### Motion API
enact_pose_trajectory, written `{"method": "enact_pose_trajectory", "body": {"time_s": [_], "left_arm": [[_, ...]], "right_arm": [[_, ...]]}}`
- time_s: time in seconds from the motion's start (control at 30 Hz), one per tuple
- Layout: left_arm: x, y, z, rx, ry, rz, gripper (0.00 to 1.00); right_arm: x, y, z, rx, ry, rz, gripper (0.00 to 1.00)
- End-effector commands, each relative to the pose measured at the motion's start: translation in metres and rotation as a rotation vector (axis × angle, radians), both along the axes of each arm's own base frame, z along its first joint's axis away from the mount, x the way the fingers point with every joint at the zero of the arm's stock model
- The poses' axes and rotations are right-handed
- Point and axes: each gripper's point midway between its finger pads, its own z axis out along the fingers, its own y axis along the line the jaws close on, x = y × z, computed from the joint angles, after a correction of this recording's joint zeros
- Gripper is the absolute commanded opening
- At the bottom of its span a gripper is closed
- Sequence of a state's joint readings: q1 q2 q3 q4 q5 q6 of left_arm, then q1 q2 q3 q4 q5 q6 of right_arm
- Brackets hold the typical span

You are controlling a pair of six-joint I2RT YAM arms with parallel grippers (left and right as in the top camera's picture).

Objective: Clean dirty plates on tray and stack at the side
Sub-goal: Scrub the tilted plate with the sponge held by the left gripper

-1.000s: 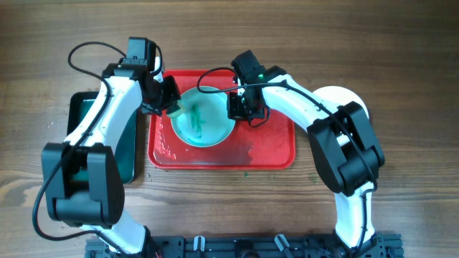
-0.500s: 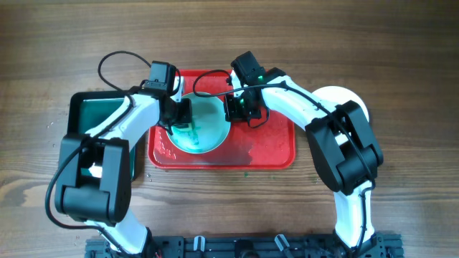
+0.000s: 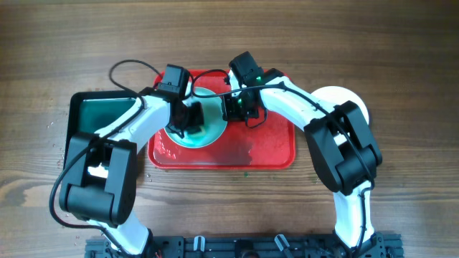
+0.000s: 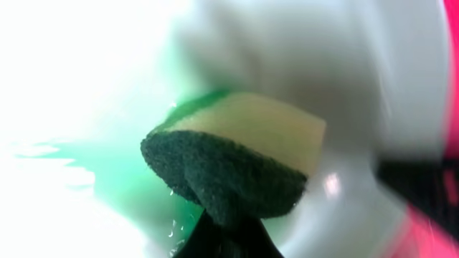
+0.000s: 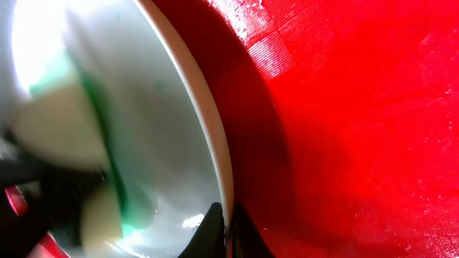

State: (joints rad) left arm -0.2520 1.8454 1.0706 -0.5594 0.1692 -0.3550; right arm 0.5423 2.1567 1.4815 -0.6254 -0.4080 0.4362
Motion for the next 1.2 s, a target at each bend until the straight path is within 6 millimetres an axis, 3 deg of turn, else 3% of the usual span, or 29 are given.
{"method": "enact_pose_trajectory", "body": {"time_s": [0.0, 0.1, 0.17, 0.23, 0.27, 0.33, 0.4, 0.43, 0.5, 0.6, 0.73, 0.8, 0.9, 0.93, 1.0, 1.03, 1.17], "left_arm": [[0.015, 0.087, -0.03, 0.361, -0.06, 0.321, 0.04], [0.021, 0.099, -0.026, 0.425, -0.099, 0.343, 0.04], [0.021, 0.089, -0.029, 0.383, -0.085, 0.267, 0.04], [0.013, 0.046, -0.035, 0.177, -0.033, 0.046, 0.04], [0.003, 0.014, -0.033, 0.018, -0.008, -0.092, 0.04], [-0.016, -0.03, -0.02, -0.221, 0.011, -0.284, 0.04], [-0.038, -0.066, 0.002, -0.451, -0.008, -0.491, 0.04], [-0.04, -0.069, 0.005, -0.475, -0.02, -0.52, 0.04], [-0.03, -0.06, -0.003, -0.394, -0.046, -0.508, 0.04], [0.01, -0.005, -0.028, -0.037, -0.071, -0.205, 0.04], [0.043, 0.064, -0.025, 0.291, -0.175, 0.2, 0.04], [0.036, 0.086, -0.023, 0.379, -0.162, 0.359, 0.04], [0.001, 0.09, -0.032, 0.412, -0.021, 0.38, 0.04], [-0.021, 0.078, -0.038, 0.357, 0.089, 0.321, 0.04], [-0.046, 0.052, -0.041, 0.229, 0.211, 0.168, 0.04], [-0.059, 0.023, -0.039, 0.072, 0.26, -0.011, 0.04], [-0.087, -0.051, -0.003, -0.408, 0.23, -0.456, 0.04]], "right_arm": [[-0.004, -0.013, -0.017, -0.075, 0.014, -0.025, 0.04], [-0.008, -0.016, -0.027, -0.072, 0.02, -0.044, 0.04], [-0.006, -0.016, -0.027, -0.066, 0.02, -0.052, 0.05], [-0.005, -0.016, -0.026, -0.062, 0.014, -0.052, 0.04], [-0.004, -0.015, -0.026, -0.06, 0.012, -0.053, 0.04], [-0.004, -0.015, -0.026, -0.061, 0.012, -0.052, 0.04], [-0.005, -0.015, -0.026, -0.061, 0.013, -0.052, 0.04], [-0.005, -0.015, -0.026, -0.061, 0.013, -0.052, 0.04], [-0.005, -0.015, -0.026, -0.061, 0.013, -0.052, 0.04], [-0.005, -0.015, -0.026, -0.061, 0.013, -0.052, 0.04], [-0.004, -0.015, -0.026, -0.061, 0.012, -0.052, 0.04], [-0.004, -0.015, -0.026, -0.061, 0.011, -0.05, 0.04], [-0.004, -0.015, -0.026, -0.061, 0.011, -0.05, 0.04], [-0.004, -0.015, -0.026, -0.06, 0.009, -0.05, 0.04], [-0.003, -0.015, -0.026, -0.058, 0.006, -0.051, 0.04], [-0.003, -0.014, -0.026, -0.057, 0.005, -0.051, 0.04], [-0.003, -0.014, -0.026, -0.057, 0.004, -0.051, 0.04]]}}
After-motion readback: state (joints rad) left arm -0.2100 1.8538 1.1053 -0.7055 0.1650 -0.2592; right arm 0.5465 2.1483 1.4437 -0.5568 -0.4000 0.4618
